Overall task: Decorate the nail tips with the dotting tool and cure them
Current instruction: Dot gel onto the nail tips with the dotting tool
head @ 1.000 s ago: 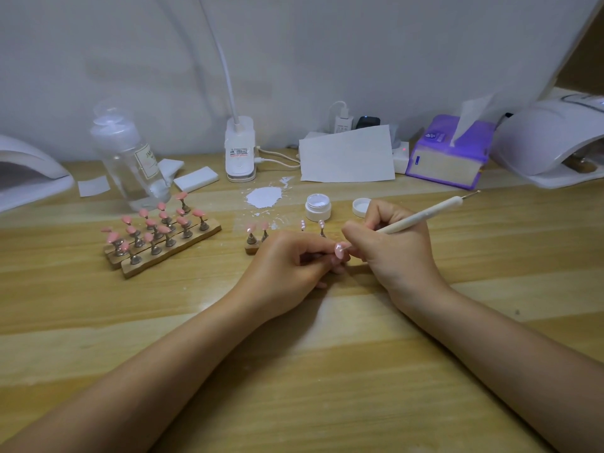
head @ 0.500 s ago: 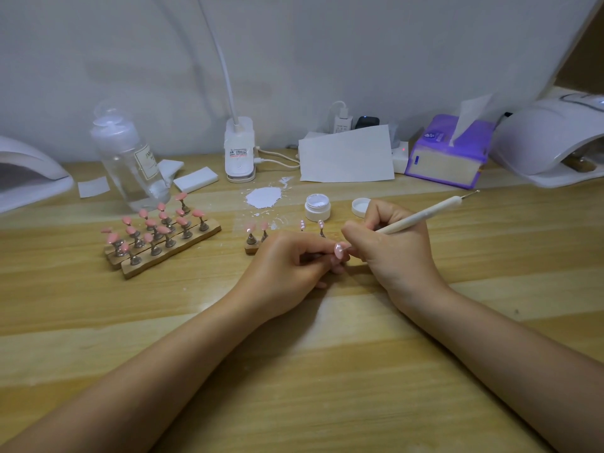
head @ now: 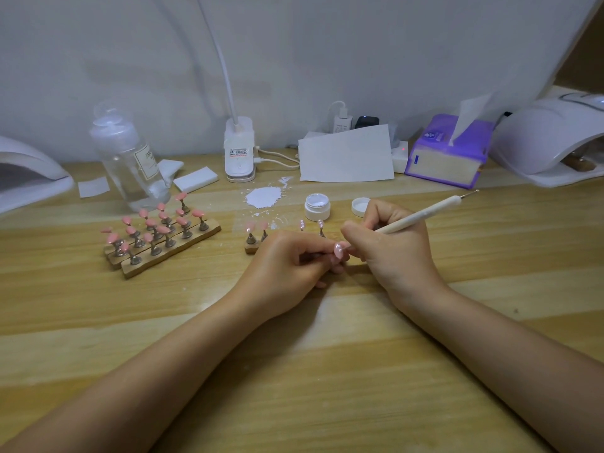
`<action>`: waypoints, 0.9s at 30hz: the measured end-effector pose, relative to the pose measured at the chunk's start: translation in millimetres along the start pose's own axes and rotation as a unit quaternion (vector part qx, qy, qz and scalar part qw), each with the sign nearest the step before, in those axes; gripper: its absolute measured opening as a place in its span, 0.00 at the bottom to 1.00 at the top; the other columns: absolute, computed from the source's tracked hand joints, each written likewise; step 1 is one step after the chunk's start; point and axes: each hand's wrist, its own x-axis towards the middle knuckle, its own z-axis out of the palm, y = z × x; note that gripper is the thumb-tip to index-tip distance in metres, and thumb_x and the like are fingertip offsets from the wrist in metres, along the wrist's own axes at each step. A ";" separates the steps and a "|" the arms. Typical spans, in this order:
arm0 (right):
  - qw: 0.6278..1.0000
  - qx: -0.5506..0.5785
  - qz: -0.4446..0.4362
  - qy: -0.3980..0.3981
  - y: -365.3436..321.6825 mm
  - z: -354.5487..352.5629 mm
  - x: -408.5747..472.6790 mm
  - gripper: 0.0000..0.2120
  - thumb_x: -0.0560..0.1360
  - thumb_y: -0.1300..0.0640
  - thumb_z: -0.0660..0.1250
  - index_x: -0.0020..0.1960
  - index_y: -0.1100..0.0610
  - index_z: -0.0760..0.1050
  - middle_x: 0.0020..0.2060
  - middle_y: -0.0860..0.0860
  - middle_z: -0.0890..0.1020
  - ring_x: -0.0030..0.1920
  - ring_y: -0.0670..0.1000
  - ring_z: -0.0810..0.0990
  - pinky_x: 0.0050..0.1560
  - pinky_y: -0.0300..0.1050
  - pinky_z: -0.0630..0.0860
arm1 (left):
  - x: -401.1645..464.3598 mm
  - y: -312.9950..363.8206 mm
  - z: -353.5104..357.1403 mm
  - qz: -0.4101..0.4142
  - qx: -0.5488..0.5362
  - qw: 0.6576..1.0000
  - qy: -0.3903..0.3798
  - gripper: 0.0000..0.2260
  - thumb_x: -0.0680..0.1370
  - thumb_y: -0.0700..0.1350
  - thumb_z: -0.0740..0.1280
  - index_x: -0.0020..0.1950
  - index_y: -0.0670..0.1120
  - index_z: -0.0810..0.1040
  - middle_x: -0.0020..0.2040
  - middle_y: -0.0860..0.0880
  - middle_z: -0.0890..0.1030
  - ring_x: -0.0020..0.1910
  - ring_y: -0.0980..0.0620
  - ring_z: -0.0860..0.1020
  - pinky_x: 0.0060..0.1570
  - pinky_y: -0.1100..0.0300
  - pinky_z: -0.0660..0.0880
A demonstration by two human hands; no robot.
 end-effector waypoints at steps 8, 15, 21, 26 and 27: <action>1.000 0.004 0.001 0.001 1.1 -0.3 0.5 0.19 0.67 0.76 0.61 0.27 0.58 0.59 0.13 0.44 0.67 0.17 0.39 0.69 0.22 0.30 0.67 | -0.5 0.8 -0.3 0.002 0.005 1.000 -0.001 0.16 0.76 0.34 0.64 0.39 0.54 0.79 0.33 0.56 0.80 0.30 0.66 0.76 0.31 0.73 0.71; 1.000 0.000 0.000 0.005 1.2 -0.6 0.1 0.19 0.67 0.76 0.61 0.27 0.58 0.59 0.13 0.43 0.66 0.17 0.39 0.69 0.21 0.29 0.66 | -0.2 -0.3 -0.1 0.004 0.004 1.000 0.002 0.15 0.76 0.34 0.64 0.39 0.53 0.80 0.33 0.56 0.80 0.31 0.66 0.76 0.32 0.72 0.72; 1.000 -0.002 0.000 0.011 2.1 -0.6 0.2 0.19 0.67 0.77 0.61 0.27 0.58 0.59 0.13 0.44 0.66 0.16 0.39 0.69 0.20 0.29 0.66 | 0.1 -1.4 -0.4 0.008 0.008 1.000 0.005 0.15 0.76 0.33 0.64 0.40 0.53 0.80 0.32 0.58 0.80 0.32 0.65 0.77 0.31 0.72 0.72; 0.999 0.005 0.002 0.048 6.0 -1.0 2.6 0.18 0.68 0.73 0.64 0.27 0.59 0.60 0.14 0.43 0.65 0.17 0.40 0.70 0.28 0.38 0.73 | 0.5 -1.4 -0.2 0.009 0.008 1.000 0.005 0.14 0.76 0.33 0.64 0.40 0.52 0.81 0.33 0.56 0.81 0.32 0.66 0.77 0.32 0.72 0.73; 0.998 0.016 0.000 0.064 6.5 -1.5 3.1 0.19 0.68 0.71 0.66 0.27 0.58 0.61 0.16 0.43 0.65 0.18 0.40 0.69 0.29 0.39 0.74 | 0.3 -1.7 -0.2 0.007 0.008 1.000 0.005 0.14 0.76 0.33 0.64 0.40 0.51 0.81 0.33 0.56 0.81 0.32 0.66 0.77 0.32 0.72 0.73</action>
